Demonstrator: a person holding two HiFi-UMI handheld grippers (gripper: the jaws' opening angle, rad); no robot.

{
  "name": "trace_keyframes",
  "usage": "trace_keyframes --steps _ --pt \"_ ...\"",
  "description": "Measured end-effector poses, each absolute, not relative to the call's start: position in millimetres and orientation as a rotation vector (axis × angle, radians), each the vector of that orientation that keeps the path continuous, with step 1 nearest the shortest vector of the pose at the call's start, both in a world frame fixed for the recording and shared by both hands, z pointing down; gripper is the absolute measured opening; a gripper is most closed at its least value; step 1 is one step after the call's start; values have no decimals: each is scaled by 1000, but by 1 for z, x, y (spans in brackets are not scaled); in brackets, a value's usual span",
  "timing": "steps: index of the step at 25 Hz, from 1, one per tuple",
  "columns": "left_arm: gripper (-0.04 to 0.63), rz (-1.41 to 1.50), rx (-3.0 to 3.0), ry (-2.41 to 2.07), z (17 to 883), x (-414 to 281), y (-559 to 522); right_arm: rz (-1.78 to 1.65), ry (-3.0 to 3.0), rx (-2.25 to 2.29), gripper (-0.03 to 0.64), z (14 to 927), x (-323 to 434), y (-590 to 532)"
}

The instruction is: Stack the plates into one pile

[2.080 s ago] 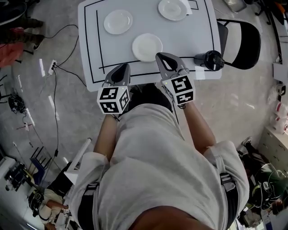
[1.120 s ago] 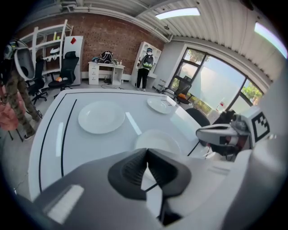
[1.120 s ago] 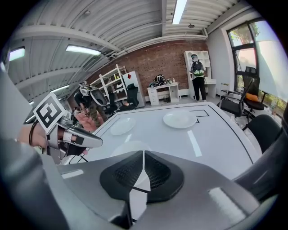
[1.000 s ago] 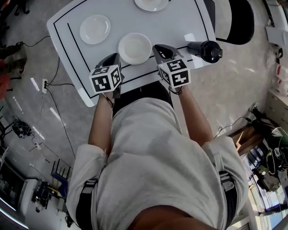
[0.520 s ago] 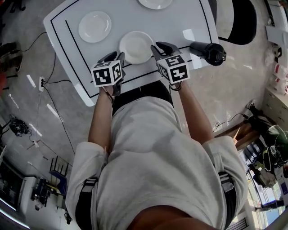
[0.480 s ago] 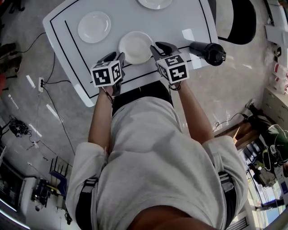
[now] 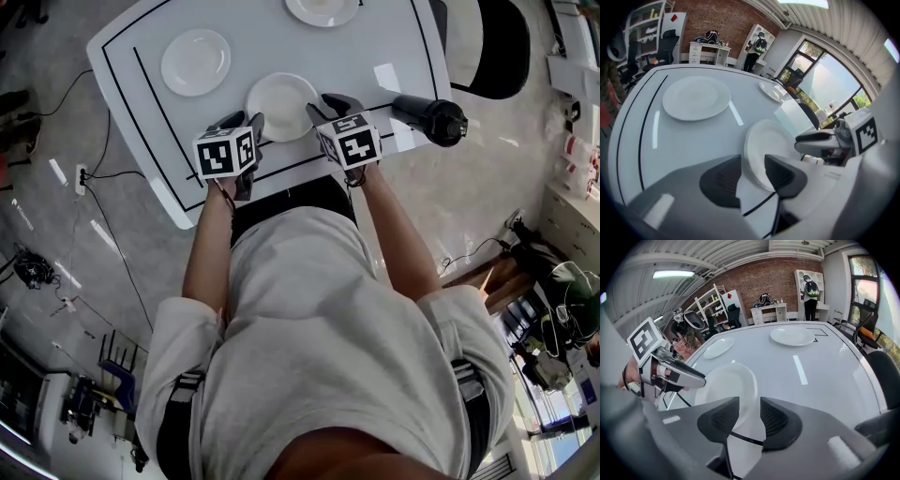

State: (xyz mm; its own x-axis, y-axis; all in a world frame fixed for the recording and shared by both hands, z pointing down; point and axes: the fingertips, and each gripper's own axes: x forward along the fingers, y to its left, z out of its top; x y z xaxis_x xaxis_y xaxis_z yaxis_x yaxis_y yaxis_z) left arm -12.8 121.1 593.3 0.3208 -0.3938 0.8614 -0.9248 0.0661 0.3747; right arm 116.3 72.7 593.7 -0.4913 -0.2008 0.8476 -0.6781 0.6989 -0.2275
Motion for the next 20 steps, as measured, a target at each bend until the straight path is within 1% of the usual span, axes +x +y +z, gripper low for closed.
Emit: trace_keyframes --steps 3,5,7,10,13,20 --pt "156 656 1533 -1240 594 -11 121 713 -2019 664 144 599 115 74" --pt "155 662 1539 -1231 594 -9 120 709 -2008 671 127 600 115 74" --pt "133 655 1541 -1223 594 -6 118 707 -2003 676 121 599 115 73" --pt "129 647 1536 -1223 594 -6 118 699 -2000 677 110 597 115 72" --pt "129 638 1526 -1217 593 -6 120 683 -2012 687 89 591 113 67" --pt "129 612 1525 -1269 581 -14 117 629 -2050 688 80 577 101 56"
